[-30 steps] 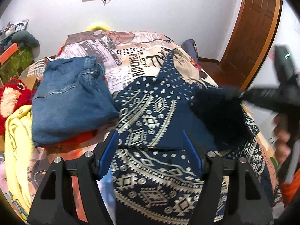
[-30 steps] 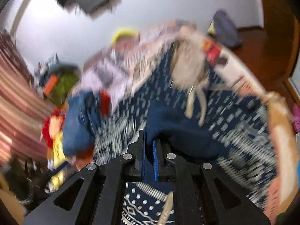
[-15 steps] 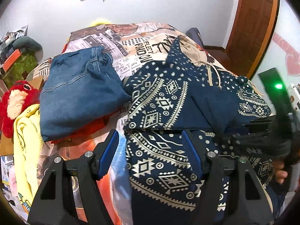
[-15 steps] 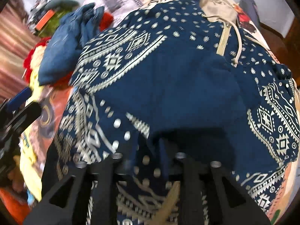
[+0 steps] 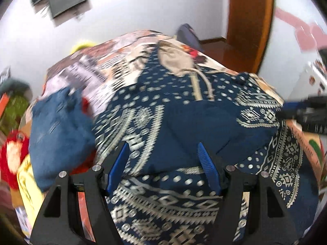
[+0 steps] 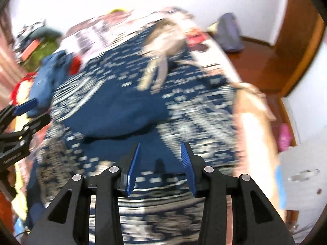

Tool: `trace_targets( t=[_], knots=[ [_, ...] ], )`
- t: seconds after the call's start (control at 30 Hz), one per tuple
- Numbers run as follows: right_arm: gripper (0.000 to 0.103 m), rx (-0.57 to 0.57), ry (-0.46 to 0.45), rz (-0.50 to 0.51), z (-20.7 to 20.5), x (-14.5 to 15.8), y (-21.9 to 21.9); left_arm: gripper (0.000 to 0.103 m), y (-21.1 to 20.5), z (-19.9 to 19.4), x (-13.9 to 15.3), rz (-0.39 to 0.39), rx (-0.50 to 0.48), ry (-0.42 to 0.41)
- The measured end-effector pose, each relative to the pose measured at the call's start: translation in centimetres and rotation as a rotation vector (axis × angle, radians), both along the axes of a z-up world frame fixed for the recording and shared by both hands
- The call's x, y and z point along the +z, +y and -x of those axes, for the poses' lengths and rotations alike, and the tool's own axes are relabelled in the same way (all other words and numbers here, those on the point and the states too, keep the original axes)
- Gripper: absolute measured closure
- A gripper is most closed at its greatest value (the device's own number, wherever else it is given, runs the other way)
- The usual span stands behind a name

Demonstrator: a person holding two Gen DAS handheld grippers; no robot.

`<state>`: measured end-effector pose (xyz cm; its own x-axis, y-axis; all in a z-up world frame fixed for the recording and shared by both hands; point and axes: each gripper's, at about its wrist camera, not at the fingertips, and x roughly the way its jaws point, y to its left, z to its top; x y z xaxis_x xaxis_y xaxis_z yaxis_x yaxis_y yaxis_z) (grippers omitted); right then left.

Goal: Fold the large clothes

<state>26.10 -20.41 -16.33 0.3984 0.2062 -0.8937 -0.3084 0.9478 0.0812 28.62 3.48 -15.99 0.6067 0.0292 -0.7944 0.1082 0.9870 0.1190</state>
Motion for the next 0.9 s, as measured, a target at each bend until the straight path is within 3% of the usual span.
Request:
trace_targets(
  t=[0.13,0.27,0.4,0.53,0.67,0.77,0.9],
  knots=[
    [0.065,-0.085,-0.027,0.058,-1.3,-0.2,-2.7,0.031,-3.4,-2.1,-2.2,-0.017,-0.111,0.09],
    [0.065,-0.134,0.021,0.013,-2.1,-1.5,-5.1,0.031,-6.8,-4.2,-5.8,-0.091,-0.199,0.184],
    [0.065,-0.168,0.097,0.002,-2.7,-4.3,-6.2,0.031,-9.1,-5.6,-8.1,-0.181,-0.226,0.198],
    [0.063,-0.183,0.134,0.018,-3.0,-6.7,-6.4,0.031,-10.2,-6.8,-9.1,-0.201,-0.222,0.176],
    [0.054,-0.204,0.141,-0.034,-3.1,-7.4,-6.9,0.054,-10.1,-7.6,-9.2,-0.205,-0.193,0.137],
    [0.054,-0.211,0.143,-0.058,-3.1,-7.3,-7.2,0.088,-9.2,-7.9,-8.2,-0.185,-0.155,0.103],
    [0.054,-0.206,0.142,-0.059,-3.1,-7.5,-7.3,0.095,-5.6,-7.8,-5.4,-0.065,-0.074,0.054]
  ],
)
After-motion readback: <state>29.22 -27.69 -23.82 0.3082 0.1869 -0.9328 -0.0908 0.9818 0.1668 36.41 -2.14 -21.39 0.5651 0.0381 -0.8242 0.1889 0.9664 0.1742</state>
